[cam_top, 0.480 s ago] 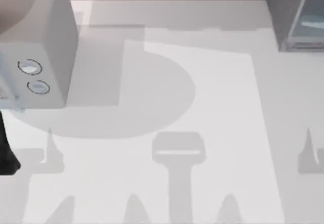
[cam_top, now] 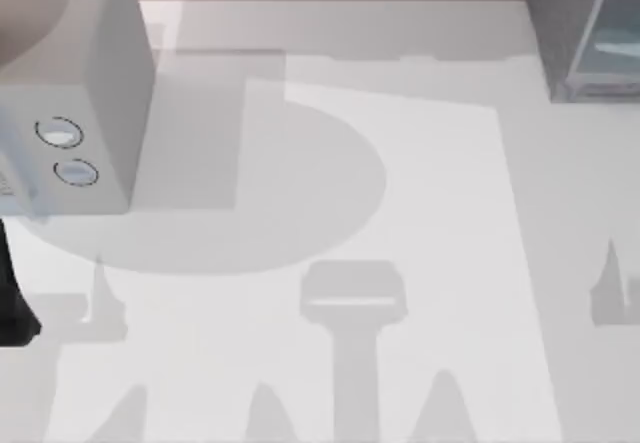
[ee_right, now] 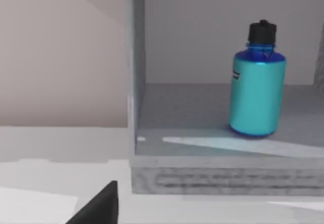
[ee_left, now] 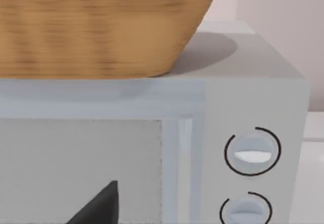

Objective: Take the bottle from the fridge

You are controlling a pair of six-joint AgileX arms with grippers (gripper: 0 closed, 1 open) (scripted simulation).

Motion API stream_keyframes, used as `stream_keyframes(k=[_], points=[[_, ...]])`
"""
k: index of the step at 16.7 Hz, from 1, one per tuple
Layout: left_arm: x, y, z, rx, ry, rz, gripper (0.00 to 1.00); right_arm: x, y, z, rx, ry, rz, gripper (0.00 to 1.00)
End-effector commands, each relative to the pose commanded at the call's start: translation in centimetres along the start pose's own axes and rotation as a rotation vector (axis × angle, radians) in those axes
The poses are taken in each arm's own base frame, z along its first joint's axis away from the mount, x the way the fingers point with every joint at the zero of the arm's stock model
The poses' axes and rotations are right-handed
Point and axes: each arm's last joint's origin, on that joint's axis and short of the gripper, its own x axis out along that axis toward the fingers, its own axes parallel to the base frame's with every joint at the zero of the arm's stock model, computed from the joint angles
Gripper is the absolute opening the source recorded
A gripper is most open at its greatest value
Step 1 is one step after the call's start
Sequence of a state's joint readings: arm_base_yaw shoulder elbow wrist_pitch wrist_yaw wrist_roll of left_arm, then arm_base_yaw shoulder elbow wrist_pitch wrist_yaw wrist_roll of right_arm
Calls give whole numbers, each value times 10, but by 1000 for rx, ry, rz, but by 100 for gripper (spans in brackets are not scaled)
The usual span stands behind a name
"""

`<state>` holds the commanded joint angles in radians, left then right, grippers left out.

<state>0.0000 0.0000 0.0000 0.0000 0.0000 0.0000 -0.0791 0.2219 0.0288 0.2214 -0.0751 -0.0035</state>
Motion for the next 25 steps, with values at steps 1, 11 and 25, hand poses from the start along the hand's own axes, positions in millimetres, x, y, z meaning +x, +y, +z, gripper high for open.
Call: stream_keyframes(k=[1,11,25], points=[[0,0,0,0,0,0,100,5,-3,3,-3,-5,-1,100],[0,0,0,0,0,0,100,69,-54,-25,14,57,-2,100],[0,0,0,0,0,0,100,85,-93,-66,10,28,4,100]])
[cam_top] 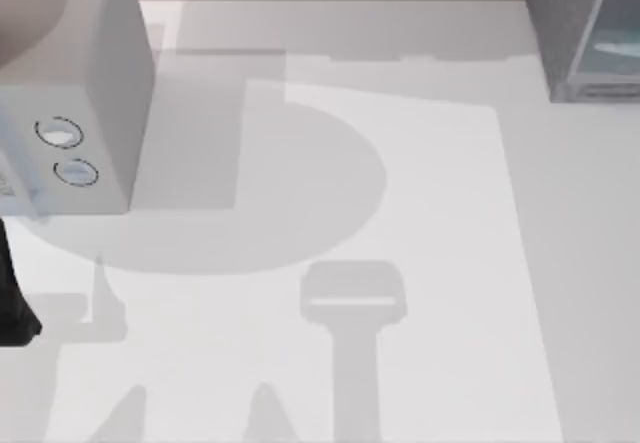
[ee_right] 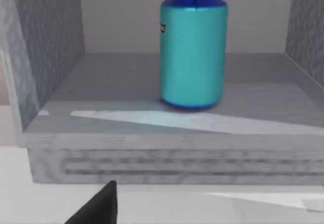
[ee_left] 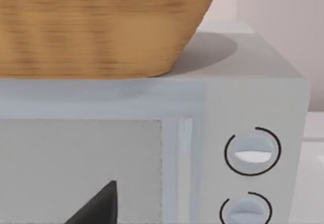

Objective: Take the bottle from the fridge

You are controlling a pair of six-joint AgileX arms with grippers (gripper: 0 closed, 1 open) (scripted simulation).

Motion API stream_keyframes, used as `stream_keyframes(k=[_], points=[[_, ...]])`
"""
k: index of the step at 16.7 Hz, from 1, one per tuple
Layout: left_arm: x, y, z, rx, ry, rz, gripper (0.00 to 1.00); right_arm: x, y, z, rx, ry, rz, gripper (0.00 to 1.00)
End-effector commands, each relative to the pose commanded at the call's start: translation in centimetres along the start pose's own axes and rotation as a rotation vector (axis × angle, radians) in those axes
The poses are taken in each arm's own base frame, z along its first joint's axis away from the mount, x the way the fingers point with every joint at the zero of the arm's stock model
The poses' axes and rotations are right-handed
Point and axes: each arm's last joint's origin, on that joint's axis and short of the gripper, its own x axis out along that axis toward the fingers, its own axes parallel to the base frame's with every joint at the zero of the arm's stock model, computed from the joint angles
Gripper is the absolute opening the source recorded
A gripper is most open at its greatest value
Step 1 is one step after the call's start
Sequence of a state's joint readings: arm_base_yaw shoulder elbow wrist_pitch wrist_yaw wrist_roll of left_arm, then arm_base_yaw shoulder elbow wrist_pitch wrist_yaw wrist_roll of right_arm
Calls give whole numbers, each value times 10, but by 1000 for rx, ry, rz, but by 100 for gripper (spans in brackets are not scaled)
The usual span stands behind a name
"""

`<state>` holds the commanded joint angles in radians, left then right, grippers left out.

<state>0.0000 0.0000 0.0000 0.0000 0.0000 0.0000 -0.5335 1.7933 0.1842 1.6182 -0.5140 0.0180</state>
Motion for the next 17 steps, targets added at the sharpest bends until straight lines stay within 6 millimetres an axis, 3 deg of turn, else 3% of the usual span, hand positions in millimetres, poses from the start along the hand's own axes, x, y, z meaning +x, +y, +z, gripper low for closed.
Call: stream_keyframes(k=[3,6,8,13,17], points=[[0,0,0,0,0,0,100,3,0,-1,3,6,3,100],[0,0,0,0,0,0,100,29,-6,-5,3,15,-1,100],[0,0,0,0,0,0,100,59,-11,-8,1,16,-4,100],[0,0,0,0,0,0,100,160,-15,-5,-10,-18,-9,100],[0,0,0,0,0,0,100,210,1,-5,-4,-6,-10,100]])
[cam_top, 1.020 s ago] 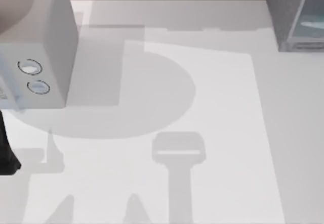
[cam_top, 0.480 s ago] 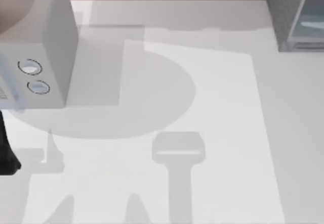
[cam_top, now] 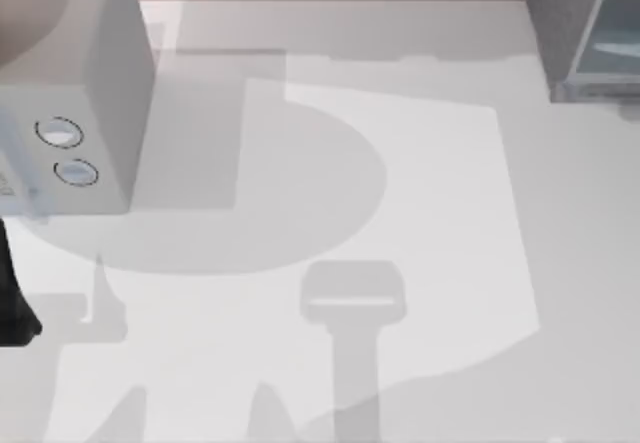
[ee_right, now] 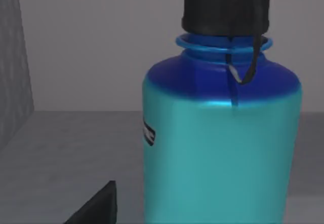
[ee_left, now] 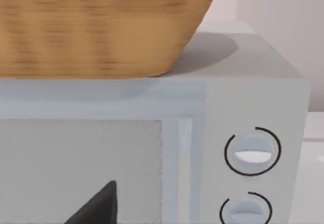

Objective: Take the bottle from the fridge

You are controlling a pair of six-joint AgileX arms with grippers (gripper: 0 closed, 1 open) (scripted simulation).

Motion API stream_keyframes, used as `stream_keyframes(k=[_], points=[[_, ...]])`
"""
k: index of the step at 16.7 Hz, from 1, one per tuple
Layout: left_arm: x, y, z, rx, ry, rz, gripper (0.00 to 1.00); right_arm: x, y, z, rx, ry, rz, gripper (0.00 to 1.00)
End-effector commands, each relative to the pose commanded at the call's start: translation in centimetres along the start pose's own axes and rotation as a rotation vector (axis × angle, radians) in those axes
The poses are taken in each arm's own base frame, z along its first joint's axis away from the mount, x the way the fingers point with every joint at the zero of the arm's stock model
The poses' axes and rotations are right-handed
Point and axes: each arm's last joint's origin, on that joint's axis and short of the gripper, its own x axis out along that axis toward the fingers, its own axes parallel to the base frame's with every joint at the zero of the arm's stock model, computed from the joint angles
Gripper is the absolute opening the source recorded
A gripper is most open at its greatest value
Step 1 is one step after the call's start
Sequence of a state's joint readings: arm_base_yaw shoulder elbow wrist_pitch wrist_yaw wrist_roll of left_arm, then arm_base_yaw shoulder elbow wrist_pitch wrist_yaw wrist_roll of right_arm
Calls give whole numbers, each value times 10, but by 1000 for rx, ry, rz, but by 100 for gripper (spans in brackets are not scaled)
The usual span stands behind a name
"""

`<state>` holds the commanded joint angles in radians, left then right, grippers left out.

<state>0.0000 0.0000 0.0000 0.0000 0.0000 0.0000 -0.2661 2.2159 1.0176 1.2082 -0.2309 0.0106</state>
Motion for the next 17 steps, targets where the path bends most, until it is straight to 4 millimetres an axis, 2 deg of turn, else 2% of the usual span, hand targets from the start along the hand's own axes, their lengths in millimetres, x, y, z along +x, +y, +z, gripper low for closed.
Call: stream_keyframes(k=[2,8,14,17], points=[[0,0,0,0,0,0,100,9,5,0,2,7,0,100],[0,0,0,0,0,0,100,12,4,0,2,8,-2,100],[0,0,0,0,0,0,100,58,4,0,1,1,0,100],[0,0,0,0,0,0,100,70,6,-1,2,7,0,100]])
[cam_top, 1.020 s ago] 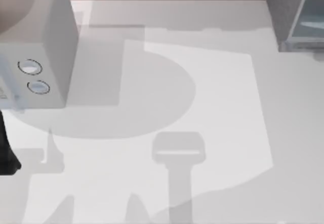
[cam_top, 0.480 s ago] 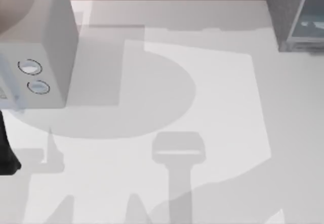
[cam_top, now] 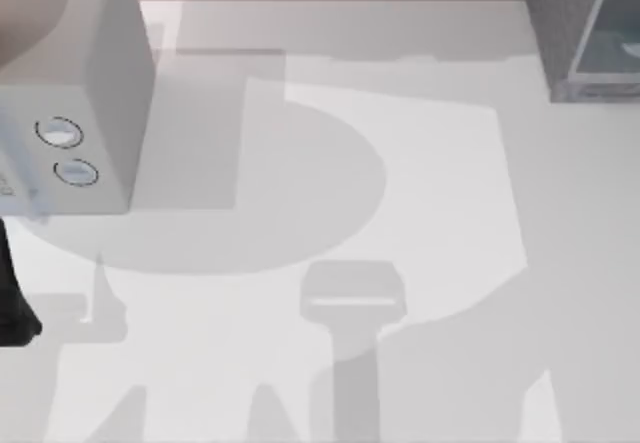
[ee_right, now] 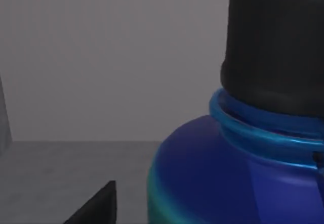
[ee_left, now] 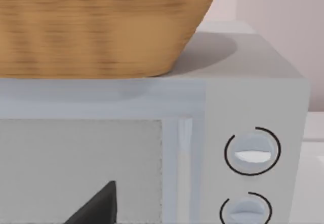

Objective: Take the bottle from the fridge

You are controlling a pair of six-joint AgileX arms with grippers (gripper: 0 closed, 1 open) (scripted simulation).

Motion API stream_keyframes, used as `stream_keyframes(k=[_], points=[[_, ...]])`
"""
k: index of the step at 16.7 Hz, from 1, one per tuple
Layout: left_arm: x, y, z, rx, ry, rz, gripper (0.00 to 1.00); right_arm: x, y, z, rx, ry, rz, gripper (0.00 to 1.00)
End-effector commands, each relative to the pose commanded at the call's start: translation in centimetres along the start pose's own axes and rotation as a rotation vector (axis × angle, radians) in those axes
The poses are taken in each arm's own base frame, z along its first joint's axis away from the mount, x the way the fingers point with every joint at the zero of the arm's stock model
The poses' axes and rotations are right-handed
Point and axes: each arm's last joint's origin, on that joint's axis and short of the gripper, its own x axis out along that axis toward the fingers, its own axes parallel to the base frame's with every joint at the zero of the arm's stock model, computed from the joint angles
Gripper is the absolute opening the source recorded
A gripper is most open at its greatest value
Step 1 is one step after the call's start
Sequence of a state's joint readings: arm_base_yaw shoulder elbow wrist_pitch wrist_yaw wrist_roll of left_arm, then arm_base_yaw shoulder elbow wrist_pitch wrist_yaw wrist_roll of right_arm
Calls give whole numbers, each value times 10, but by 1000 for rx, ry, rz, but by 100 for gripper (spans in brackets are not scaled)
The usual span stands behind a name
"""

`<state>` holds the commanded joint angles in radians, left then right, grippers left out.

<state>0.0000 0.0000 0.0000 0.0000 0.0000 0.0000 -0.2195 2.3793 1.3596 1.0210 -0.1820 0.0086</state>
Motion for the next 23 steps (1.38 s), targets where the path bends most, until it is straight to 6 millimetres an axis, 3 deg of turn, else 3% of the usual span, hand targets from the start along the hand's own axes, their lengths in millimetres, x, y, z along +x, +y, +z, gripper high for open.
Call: stream_keyframes(k=[4,17,23], points=[[0,0,0,0,0,0,100,0,0,0,0,0,0,100],[0,0,0,0,0,0,100,0,0,0,0,0,0,2],[0,0,0,0,0,0,100,0,0,0,0,0,0,0]])
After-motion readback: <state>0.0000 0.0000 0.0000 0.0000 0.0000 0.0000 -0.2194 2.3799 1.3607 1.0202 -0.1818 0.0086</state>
